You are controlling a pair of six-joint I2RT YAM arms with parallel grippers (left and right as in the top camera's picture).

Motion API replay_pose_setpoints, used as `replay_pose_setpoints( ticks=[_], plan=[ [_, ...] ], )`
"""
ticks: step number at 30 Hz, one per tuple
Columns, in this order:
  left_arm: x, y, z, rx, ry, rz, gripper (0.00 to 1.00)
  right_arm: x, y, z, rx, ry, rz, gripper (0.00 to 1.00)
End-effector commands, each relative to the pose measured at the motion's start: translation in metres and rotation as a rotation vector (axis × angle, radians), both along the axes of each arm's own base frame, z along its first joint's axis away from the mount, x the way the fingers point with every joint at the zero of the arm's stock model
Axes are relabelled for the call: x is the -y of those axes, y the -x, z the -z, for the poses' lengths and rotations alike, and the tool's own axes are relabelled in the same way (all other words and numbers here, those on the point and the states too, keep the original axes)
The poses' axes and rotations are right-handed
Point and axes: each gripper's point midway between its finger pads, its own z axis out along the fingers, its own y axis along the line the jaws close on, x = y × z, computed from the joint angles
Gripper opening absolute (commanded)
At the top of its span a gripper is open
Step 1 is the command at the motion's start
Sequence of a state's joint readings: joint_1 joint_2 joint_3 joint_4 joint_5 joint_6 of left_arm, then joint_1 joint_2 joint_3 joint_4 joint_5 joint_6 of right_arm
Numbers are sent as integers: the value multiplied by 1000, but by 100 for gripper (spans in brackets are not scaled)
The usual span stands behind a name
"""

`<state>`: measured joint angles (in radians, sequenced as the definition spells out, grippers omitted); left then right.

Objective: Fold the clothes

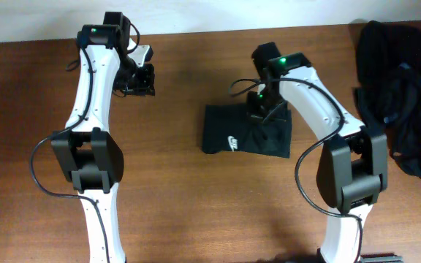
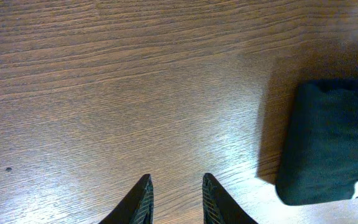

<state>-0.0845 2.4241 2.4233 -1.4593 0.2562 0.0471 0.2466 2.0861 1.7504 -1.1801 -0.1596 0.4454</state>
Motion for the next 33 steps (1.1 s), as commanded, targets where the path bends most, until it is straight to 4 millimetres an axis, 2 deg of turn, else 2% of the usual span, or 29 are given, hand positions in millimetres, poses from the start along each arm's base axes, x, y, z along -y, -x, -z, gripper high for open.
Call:
replay_pose_setpoints(
  ticks=[1,17,27,33],
  plan=[
    [2,2,3,-14,9,-4,27,19,-9,-20,51,14,38,4],
    [3,2,2,-15,16,-4,27,43,-4,-18,22,101,98,4],
    [3,1,2,-11,18,-4,27,71,4,-17,-30,116,159,4],
    [3,1,2,-11,18,-4,27,75,3,-16,-29,123,166,4]
  ],
)
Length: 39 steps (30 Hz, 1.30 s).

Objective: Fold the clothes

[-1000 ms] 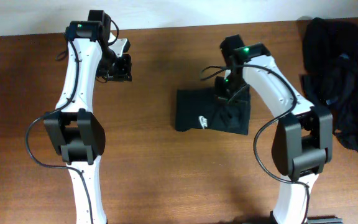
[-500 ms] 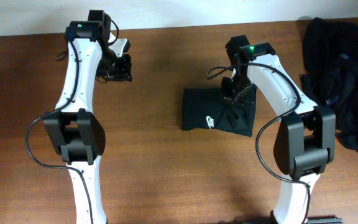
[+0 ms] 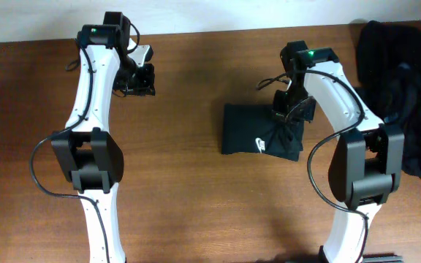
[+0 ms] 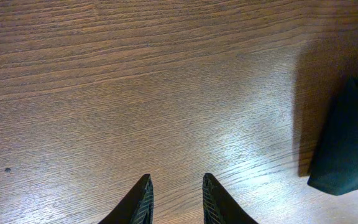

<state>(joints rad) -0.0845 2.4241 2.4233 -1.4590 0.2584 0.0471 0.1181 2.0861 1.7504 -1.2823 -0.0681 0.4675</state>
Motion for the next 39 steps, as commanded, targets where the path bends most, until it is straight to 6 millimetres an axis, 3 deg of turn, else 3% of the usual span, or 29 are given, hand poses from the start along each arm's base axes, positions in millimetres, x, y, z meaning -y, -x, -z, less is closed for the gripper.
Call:
replay_pose_setpoints(
  ticks=[1,7,9,11,12,17,20,23,27,29,31,34,36,39],
  plan=[
    [3,1,3,-12,15,-5,27,5,-7,-18,58,24,11,4],
    [3,3,3,-19,15,-4,27,8,-5,-16,50,39,14,4],
    [3,3,3,-19,14,-4,27,8,-3,-14,44,40,14,12],
    [3,3,3,-19,15,-4,27,9,-1,-13,36,43,13,41],
    [3,3,3,-19,15,-4,27,9,-1,-13,34,44,13,48],
    [3,1,2,-14,19,-4,27,15,0,-13,31,80,11,59],
    [17,-6,-4,18,99,6,27,22,-4,-13,50,118,-9,62],
    [32,-17,-19,79,183,26,27,9,-15,-21,102,49,-131,64],
    [48,-18,-27,105,194,55,27,-18,-23,-41,173,-102,-271,64],
    [65,-11,-26,92,191,89,27,-29,-24,-45,194,-167,-318,60],
    [82,-5,-25,87,179,126,23,-30,-23,-42,186,-176,-324,47],
    [113,4,-25,94,179,190,10,-30,-20,-33,166,-177,-322,4],
    [137,11,-24,101,181,239,1,-30,-17,-25,155,-178,-323,4],
    [155,16,-15,114,95,255,1,-41,-14,-14,159,-226,-394,4]
  ],
)
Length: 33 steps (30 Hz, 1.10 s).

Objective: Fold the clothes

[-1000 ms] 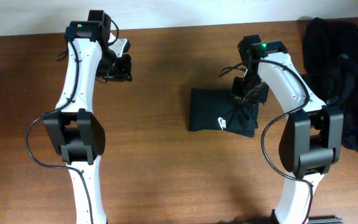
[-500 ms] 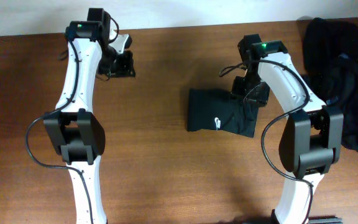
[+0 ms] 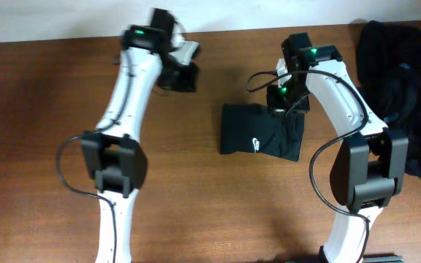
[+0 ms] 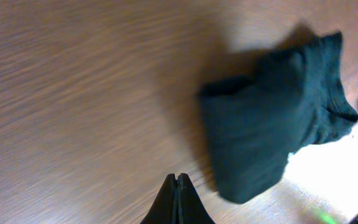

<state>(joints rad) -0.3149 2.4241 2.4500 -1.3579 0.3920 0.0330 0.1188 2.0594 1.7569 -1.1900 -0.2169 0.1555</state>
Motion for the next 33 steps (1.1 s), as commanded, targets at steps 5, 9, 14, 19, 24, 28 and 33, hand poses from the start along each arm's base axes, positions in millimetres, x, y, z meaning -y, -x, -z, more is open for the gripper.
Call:
replay_pose_setpoints(
  ticks=[5,9,14,19,24,28,33],
  plan=[
    [47,17,16,31,-113,46,1,-23,13,18,6,-80,-131,4],
    [70,26,28,25,-115,85,1,-23,13,32,9,-81,-124,4],
    [74,31,58,-35,-147,66,1,-21,20,53,-4,-77,-121,4],
    [76,36,86,-96,-154,74,1,-9,24,66,-7,-11,-117,4],
    [73,40,115,-142,-185,78,1,3,26,75,-9,62,-113,4],
    [62,36,129,-131,-254,67,1,15,28,78,-17,129,-110,4],
    [36,22,132,-62,-400,38,1,28,30,80,-26,201,-108,4]
  ],
)
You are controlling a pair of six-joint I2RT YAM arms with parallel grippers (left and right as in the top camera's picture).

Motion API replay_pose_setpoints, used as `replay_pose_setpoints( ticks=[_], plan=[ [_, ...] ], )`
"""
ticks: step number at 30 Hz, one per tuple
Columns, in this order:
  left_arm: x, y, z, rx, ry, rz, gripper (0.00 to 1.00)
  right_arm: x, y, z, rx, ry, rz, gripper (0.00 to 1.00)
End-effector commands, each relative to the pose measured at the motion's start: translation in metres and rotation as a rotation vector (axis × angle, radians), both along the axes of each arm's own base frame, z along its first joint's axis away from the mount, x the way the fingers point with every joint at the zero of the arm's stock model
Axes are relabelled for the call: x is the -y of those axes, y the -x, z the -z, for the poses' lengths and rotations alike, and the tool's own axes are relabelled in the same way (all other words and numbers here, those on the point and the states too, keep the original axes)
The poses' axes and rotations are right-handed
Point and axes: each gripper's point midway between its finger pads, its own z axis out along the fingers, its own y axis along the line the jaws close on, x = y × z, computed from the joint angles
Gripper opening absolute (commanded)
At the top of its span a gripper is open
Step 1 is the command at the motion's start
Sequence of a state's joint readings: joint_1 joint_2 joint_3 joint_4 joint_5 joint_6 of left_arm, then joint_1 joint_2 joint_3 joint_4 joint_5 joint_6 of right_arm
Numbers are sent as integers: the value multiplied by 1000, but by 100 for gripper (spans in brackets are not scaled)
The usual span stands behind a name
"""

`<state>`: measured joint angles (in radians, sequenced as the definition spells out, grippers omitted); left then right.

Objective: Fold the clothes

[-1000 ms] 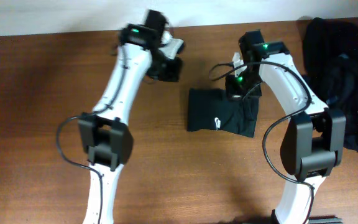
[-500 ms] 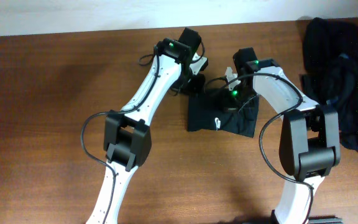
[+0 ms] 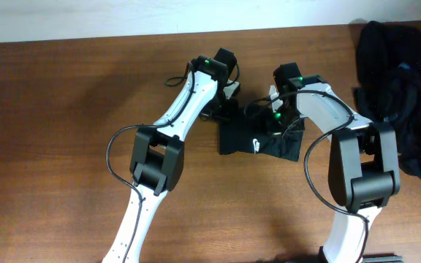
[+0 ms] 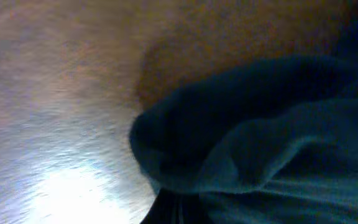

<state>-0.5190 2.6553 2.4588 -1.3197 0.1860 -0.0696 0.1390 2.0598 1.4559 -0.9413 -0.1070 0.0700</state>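
A folded black garment [image 3: 260, 141] with a small white logo lies on the wooden table [image 3: 64, 146], right of centre. My left gripper [image 3: 227, 111] is down at its top left corner. In the left wrist view the left gripper [image 4: 178, 210] has its fingers pressed together, shut, with the tips against the rolled edge of the dark fabric [image 4: 260, 130]. My right gripper [image 3: 277, 118] rests over the garment's upper right part; the overhead view does not show how its jaws stand.
A heap of dark unfolded clothes [image 3: 400, 95] lies at the table's right edge, close to the right arm. A pale wall runs along the table's far edge [image 3: 123, 36].
My left gripper has moved right and down from above the bare table to the garment's top left corner. The right gripper has dropped a little onto the cloth. The garment stayed put.
First the left gripper hung open over bare wood at the far left, while the right gripper sat on the folded garment. The garment then lay further right with the right gripper. Later the left gripper was shut and nearer, and now it touches the garment.
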Motion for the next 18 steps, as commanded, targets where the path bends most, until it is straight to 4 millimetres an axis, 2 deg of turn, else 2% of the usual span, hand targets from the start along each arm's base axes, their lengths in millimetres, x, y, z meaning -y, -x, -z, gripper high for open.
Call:
replay_pose_setpoints(
  ticks=[1,5,10,12,15,18],
  plan=[
    [-31,-17,10,72,-159,-25,1,14,3,3,0,88,-11,4],
    [-40,-21,10,75,-171,-41,1,22,7,9,-5,128,-10,4],
    [-48,-26,9,77,-169,-59,4,22,11,17,-5,124,-11,4],
    [-49,-31,1,94,-160,-67,5,19,10,16,-5,108,-12,5],
    [-47,-43,-27,152,-124,-80,9,14,7,13,1,80,-12,9],
    [-39,-53,-73,237,-64,-91,11,6,2,6,12,37,-12,11]
  ],
)
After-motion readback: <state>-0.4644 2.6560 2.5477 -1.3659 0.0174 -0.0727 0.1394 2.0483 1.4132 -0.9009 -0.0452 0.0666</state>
